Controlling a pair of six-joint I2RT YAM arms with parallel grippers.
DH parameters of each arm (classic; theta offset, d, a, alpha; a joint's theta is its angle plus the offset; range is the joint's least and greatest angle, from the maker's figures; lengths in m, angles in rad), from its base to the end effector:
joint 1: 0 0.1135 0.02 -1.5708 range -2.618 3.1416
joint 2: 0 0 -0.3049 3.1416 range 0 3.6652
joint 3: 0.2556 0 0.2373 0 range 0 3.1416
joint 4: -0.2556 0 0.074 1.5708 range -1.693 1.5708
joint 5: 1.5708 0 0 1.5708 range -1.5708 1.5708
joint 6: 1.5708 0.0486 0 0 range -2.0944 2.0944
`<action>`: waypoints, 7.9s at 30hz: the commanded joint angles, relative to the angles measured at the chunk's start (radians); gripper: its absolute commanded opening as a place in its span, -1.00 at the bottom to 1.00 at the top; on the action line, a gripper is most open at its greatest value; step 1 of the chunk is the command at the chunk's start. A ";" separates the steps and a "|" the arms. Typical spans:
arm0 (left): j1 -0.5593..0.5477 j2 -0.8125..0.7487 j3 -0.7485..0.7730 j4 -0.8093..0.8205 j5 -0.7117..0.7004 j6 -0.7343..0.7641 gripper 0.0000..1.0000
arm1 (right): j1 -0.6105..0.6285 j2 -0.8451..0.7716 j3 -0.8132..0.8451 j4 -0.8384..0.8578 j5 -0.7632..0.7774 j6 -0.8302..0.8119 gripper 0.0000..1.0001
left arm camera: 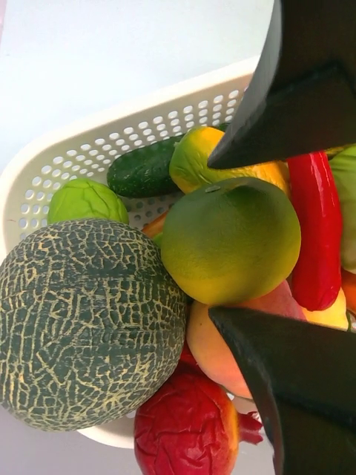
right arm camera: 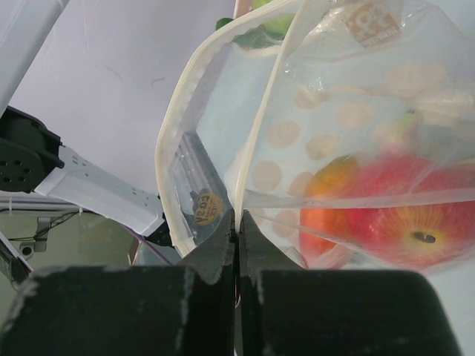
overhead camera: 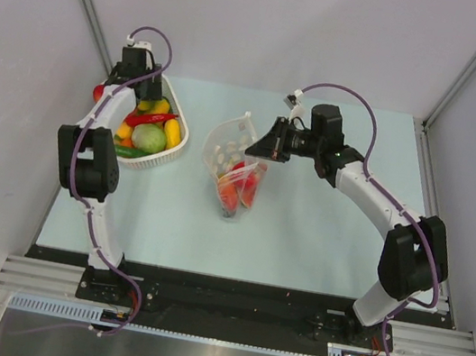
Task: Place the food in the zip-top bag and seal the zipper
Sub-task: Pick up the fake fruit from the bin, then place the fake fruit in the zipper food storage bag, then pick up the fake vegetable from the bin, then place the fake vegetable in the zipper food storage bag, then zip the zipper food storage bag at the center of the board.
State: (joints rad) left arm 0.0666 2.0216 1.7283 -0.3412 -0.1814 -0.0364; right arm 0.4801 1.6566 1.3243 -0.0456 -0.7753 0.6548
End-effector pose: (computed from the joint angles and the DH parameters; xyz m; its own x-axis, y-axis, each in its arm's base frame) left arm 0.4864 0.0412 0.3068 -0.5834 -0.0748 -0.8087 -0.2318 0.9697 0.0776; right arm 0.3247 0.2074 0.3590 -0.8119 0.0676 -0.5799 -0.5200 0.3679 0.7709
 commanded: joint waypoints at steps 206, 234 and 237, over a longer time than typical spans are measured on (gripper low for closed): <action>-0.364 -0.686 -0.651 -0.216 0.589 0.218 0.49 | 0.049 -0.113 -0.086 0.263 -0.438 -0.176 -1.00; -0.567 -0.583 -0.375 -0.375 1.007 0.105 -1.00 | 0.150 -0.167 -0.198 0.003 0.134 -0.127 -0.99; -0.568 -0.610 -0.389 -0.372 1.013 0.141 -1.00 | 0.147 -0.205 -0.250 -0.020 0.191 -0.126 -0.96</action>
State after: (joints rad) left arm -0.4858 1.4712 1.3132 -0.6930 0.7223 0.0532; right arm 0.6415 1.5299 1.1175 -0.1005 -0.7525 0.5198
